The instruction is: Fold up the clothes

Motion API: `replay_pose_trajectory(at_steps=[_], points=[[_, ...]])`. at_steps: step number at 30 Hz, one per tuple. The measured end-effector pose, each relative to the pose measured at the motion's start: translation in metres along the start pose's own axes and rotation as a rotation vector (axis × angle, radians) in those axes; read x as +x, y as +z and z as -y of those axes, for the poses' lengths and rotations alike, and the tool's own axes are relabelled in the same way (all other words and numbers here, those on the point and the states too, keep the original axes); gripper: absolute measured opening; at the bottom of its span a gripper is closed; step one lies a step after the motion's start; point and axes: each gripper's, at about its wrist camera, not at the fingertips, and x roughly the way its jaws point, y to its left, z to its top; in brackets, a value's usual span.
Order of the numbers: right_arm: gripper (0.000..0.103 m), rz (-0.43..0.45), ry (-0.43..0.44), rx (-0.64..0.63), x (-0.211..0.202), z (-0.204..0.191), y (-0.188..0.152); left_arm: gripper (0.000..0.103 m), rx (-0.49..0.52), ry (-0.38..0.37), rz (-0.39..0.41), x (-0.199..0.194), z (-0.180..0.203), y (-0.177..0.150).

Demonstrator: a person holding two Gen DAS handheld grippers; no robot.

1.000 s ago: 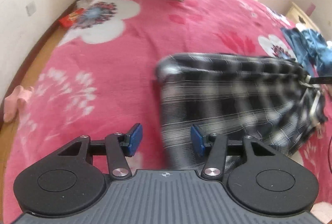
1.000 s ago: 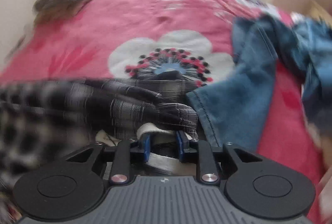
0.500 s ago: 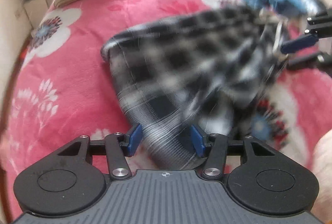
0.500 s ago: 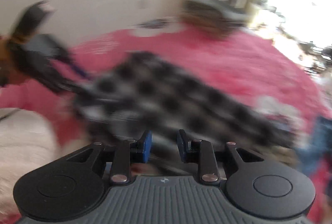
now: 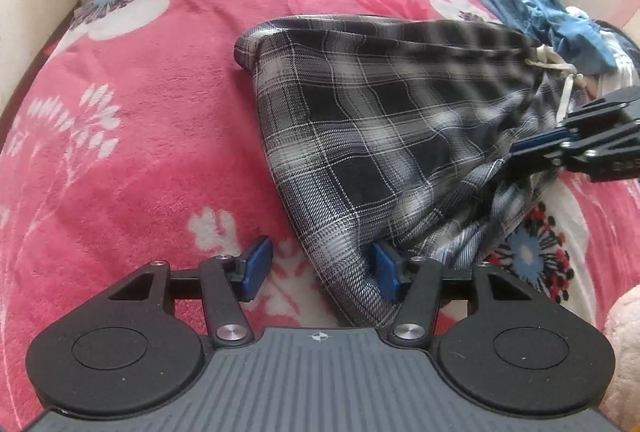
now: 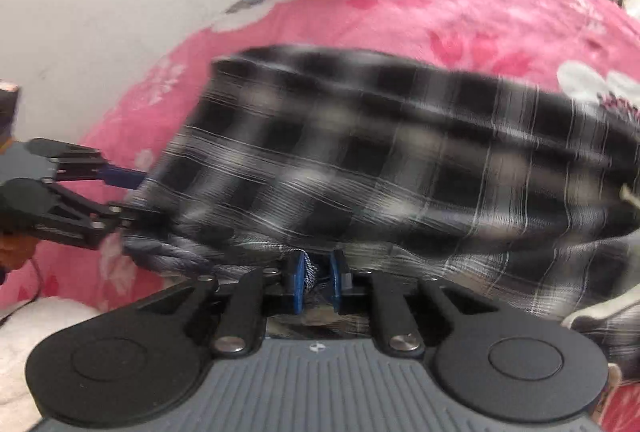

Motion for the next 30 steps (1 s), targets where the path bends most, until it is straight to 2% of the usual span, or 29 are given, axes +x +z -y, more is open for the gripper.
replay_pose_trajectory(at_steps=[3,7,8,10,11,13,15,18,20,23,26,28,30], points=[[0.015,0.011,0.03,-0.036,-0.005,-0.013,0.006,0.055,-0.005,-0.008,-0.002,-0.003,-0.001,0.001],[0.015,0.052,-0.002,-0.001,0.003,-0.012,0.007,0.055,-0.034,-0.01,0.009,-0.012,-0.006,0.005],[0.015,0.053,-0.035,0.004,0.007,-0.009,0.005,0.055,-0.04,-0.01,0.018,-0.014,-0.007,0.006],[0.013,-0.01,-0.192,0.006,0.029,0.003,0.001,0.055,-0.047,-0.006,0.044,-0.018,-0.005,0.009],[0.012,-0.018,-0.217,0.034,0.031,0.008,0.002,0.055,-0.048,-0.007,0.055,-0.02,-0.004,0.01],[0.015,0.003,-0.194,0.122,0.023,0.017,0.006,0.055,-0.035,0.006,0.073,-0.019,0.001,0.013],[0.016,0.053,-0.167,0.153,0.008,0.017,0.014,0.055,-0.018,0.01,0.086,-0.017,0.005,0.016],[0.017,0.124,-0.116,0.085,-0.006,0.001,0.034,0.055,-0.029,0.004,0.07,-0.011,0.007,0.014],[0.017,0.15,-0.063,0.029,-0.001,-0.011,0.054,0.055,-0.041,0.005,0.047,-0.006,0.006,0.011],[0.018,0.17,-0.028,-0.038,0.015,-0.027,0.084,0.055,-0.048,-0.001,0.027,-0.002,0.007,0.004],[0.026,0.184,-0.019,-0.098,0.036,-0.041,0.115,0.055,-0.074,0.0,0.026,0.001,0.006,0.0],[0.039,0.17,-0.015,-0.139,0.049,-0.053,0.134,0.055,-0.088,0.005,0.037,0.002,0.006,-0.003],[0.043,0.135,-0.023,-0.223,0.069,-0.07,0.146,0.055,-0.099,0.012,0.048,0.005,0.006,-0.005]])
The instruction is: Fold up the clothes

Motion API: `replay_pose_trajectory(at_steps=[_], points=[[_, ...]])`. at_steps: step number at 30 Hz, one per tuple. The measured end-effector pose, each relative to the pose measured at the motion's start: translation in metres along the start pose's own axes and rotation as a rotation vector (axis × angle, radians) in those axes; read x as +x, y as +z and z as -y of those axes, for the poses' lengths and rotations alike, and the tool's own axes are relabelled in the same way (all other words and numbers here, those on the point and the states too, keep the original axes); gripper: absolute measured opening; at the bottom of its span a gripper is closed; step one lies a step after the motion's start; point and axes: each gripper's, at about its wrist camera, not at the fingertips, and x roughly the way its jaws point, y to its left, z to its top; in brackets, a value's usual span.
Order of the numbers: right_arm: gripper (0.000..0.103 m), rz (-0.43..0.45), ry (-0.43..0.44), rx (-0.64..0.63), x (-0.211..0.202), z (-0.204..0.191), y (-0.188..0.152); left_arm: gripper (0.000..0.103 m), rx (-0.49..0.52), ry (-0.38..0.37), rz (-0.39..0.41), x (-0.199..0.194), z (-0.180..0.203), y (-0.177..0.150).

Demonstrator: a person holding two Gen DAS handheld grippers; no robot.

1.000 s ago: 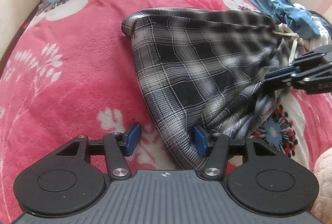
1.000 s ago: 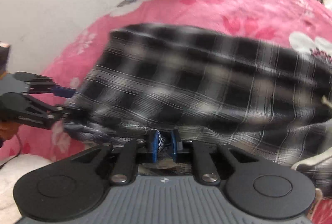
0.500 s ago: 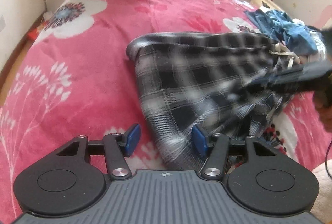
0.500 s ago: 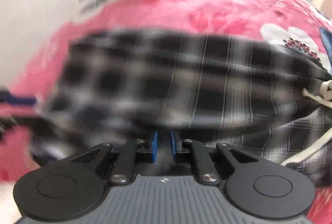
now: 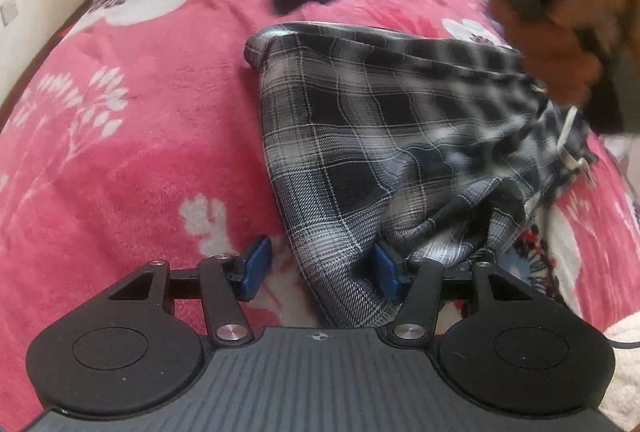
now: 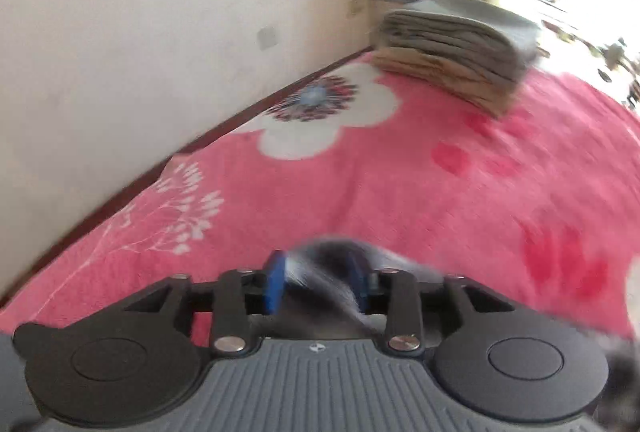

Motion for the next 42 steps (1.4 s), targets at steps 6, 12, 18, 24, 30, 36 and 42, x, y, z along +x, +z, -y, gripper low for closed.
replay_pose_trajectory(at_steps=[6,12,18,24,30,36,42], points=[[0.054,-0.235,-0.132,-0.233,0.075,-0.031,0.012,0.056,0.033,0.024,0.021,0.002,0.006,-0.006],[0.019,-0.185,-0.207,0.039,0.052,0.006,0.014,0.056,0.035,0.022,0.024,0.003,0.006,-0.009],[0.013,0.053,-0.285,0.215,0.032,0.033,0.012,0.056,0.047,0.022,0.025,0.002,0.008,-0.01],[0.014,0.254,-0.267,0.356,-0.01,0.072,0.018,0.056,0.044,0.016,0.028,0.002,0.007,-0.012],[0.016,0.027,0.071,0.246,-0.02,0.073,0.011,0.056,0.039,0.008,0.034,0.003,0.006,-0.012],[0.02,-0.176,0.031,0.158,0.032,0.059,-0.008,0.056,0.04,0.004,0.039,0.004,0.005,-0.013],[0.021,-0.072,-0.106,0.203,0.044,0.078,0.0,0.056,0.041,0.004,0.043,0.003,0.006,-0.014]])
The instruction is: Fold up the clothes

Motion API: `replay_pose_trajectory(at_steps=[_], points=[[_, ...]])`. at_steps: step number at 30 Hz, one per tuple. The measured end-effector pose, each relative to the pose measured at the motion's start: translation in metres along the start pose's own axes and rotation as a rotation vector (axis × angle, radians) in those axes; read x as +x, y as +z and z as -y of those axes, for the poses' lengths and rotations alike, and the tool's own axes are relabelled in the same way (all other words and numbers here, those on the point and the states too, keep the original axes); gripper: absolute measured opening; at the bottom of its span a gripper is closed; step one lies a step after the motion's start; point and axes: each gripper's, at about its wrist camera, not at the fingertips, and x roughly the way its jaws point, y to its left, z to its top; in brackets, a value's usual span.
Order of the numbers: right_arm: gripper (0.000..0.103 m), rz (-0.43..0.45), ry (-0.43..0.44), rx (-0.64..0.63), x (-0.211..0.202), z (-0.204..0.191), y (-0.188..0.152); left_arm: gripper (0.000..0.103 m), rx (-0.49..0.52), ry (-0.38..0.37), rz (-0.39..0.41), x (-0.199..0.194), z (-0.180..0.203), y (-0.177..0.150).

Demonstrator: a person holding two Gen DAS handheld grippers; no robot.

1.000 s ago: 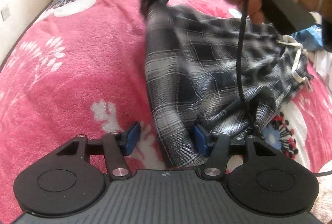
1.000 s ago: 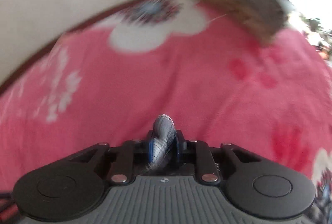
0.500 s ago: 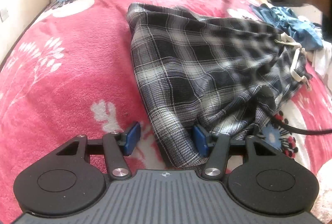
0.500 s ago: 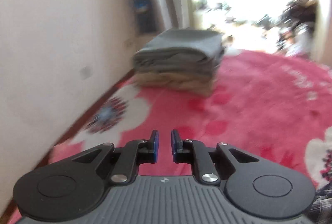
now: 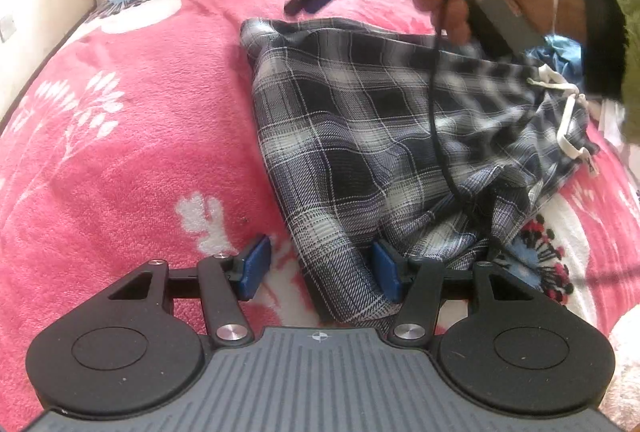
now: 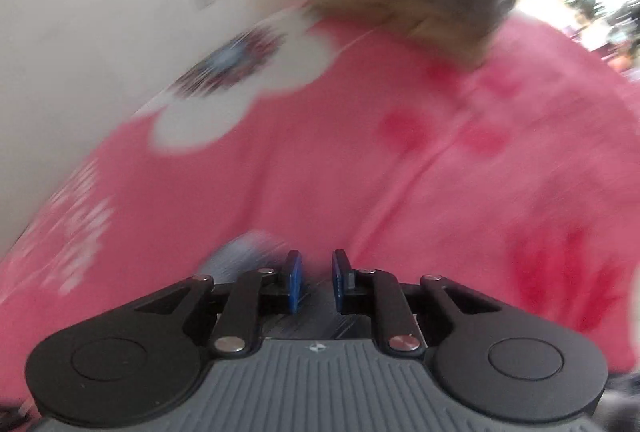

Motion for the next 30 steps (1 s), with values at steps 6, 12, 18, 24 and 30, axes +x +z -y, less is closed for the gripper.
replay_pose_trajectory(at_steps=[6,12,18,24,30], points=[[0.052,-0.061,0.156,0.081,-0.006,0.021,0.024,0.057,0.0,-0.005,0.012,0.0,-0.001,-0.002],[0.052,-0.262,0.181,-0.028,0.034,-0.012,0.039,0.057,0.002,-0.006,0.013,-0.001,0.0,-0.002],[0.004,-0.159,0.143,-0.096,0.013,-0.028,0.034,0.057,0.002,-0.003,0.02,-0.001,0.0,-0.003],[0.004,0.02,0.138,-0.072,0.0,-0.024,0.028,0.057,0.009,-0.005,0.02,-0.002,0.002,-0.004],[0.005,0.048,0.16,-0.038,0.032,-0.019,0.009,0.057,0.015,-0.003,0.018,-0.003,0.004,-0.006]])
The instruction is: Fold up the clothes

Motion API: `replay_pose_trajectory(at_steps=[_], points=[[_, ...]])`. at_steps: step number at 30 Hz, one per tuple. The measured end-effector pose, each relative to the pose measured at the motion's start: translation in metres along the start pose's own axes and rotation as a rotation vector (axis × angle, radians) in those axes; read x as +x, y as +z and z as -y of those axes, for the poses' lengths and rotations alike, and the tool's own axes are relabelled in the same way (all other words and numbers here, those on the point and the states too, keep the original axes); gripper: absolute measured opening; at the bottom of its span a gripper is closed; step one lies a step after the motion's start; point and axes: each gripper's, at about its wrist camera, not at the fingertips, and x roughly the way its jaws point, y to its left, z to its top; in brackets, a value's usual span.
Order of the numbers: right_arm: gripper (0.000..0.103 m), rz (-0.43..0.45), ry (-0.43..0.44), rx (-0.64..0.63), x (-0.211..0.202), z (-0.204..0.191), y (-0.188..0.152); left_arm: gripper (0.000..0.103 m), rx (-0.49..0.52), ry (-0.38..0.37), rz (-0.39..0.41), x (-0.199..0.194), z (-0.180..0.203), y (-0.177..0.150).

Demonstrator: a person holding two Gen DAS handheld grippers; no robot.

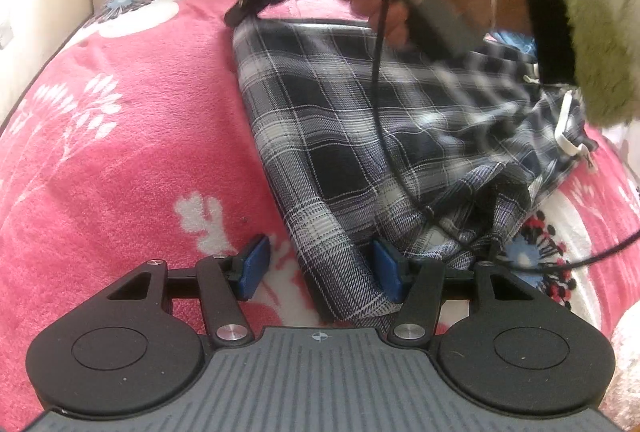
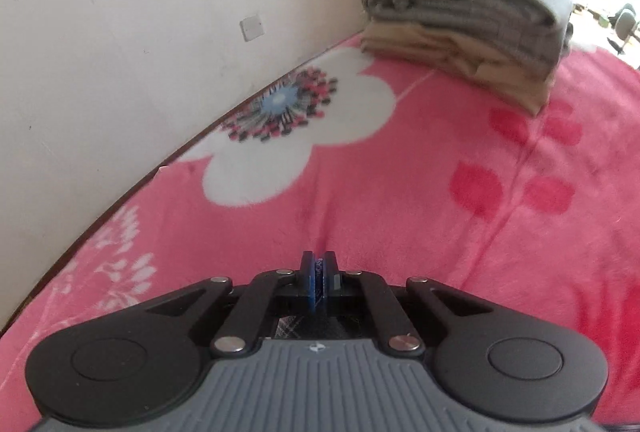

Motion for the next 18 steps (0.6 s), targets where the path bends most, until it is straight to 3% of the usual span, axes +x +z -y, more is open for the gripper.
replay_pose_trajectory(at_steps=[4,6,9,14,17,18], points=[[0.009,0.077,0.036,0.096,-0.014,0.02,0.0,0.057,0.0,-0.001,-0.002,0.0,0.0,0.0],[0.013,0.168,0.035,0.137,-0.045,0.035,0.004,0.057,0.001,-0.001,-0.002,0.0,0.0,0.0],[0.017,0.219,0.019,0.138,-0.102,0.061,0.004,0.057,0.0,-0.002,-0.002,0.0,-0.001,-0.001],[0.017,-0.016,0.068,0.074,-0.142,0.094,-0.025,0.057,0.002,-0.003,-0.01,0.001,-0.002,0.001],[0.018,-0.169,-0.051,0.098,-0.119,0.118,-0.052,0.057,0.009,0.005,-0.026,0.001,-0.001,0.004],[0.018,-0.181,-0.112,0.14,-0.114,0.13,-0.058,0.057,0.009,0.006,-0.033,0.002,-0.001,0.005]])
